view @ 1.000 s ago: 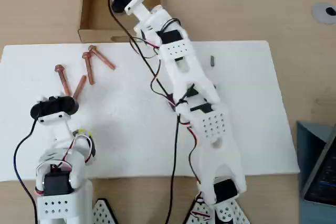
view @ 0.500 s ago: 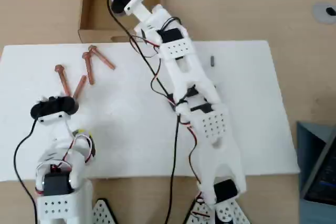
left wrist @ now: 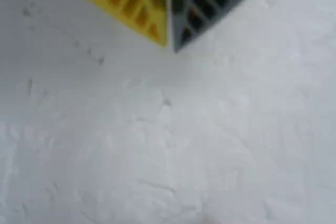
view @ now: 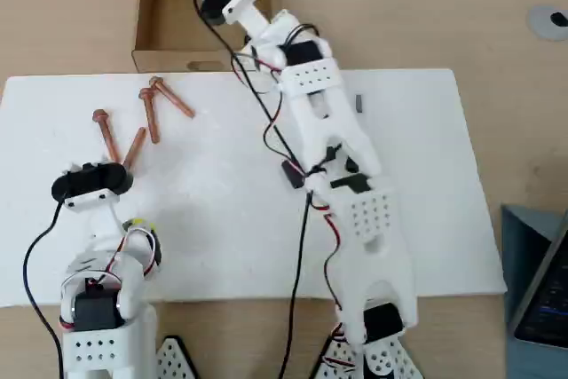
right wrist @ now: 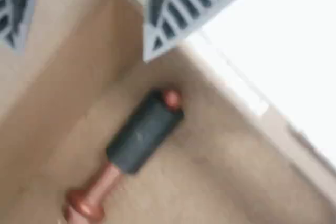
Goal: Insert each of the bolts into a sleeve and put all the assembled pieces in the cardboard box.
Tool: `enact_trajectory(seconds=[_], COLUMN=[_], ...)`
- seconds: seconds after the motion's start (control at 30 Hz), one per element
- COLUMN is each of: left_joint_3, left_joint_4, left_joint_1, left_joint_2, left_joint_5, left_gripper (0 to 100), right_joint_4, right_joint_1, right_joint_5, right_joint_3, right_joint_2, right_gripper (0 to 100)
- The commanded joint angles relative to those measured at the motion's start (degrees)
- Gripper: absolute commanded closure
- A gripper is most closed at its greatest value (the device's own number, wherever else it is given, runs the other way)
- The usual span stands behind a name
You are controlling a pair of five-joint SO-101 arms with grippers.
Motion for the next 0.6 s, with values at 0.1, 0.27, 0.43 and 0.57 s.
enact_trajectory(seconds=[0.1, 0.27, 0.43, 0.57], left_joint_3=[-0.26, -0.26, -0.26, -0.26], left_joint_4=[-1.05, -1.05, -1.05, -1.05], left_joint_1=[-0.44, -0.44, -0.44, -0.44], left_joint_2=[-0.40, -0.40, -0.40, -0.40], left_joint_5=[0.00, 0.00, 0.00, 0.00], left_gripper=[100, 100, 100, 100], right_joint_4=[10.73, 20.57, 32.62, 40.26], right_joint_1=[1.71, 1.71, 1.71, 1.80], right_joint_5=[0.44, 0.53, 0.70, 0.70], right_joint_3=[-3.30, -3.30, -3.30, -3.30], right_joint_2=[-11.74, -15.69, -18.51, -21.23], right_gripper=[82.6, 82.5, 82.5, 82.5])
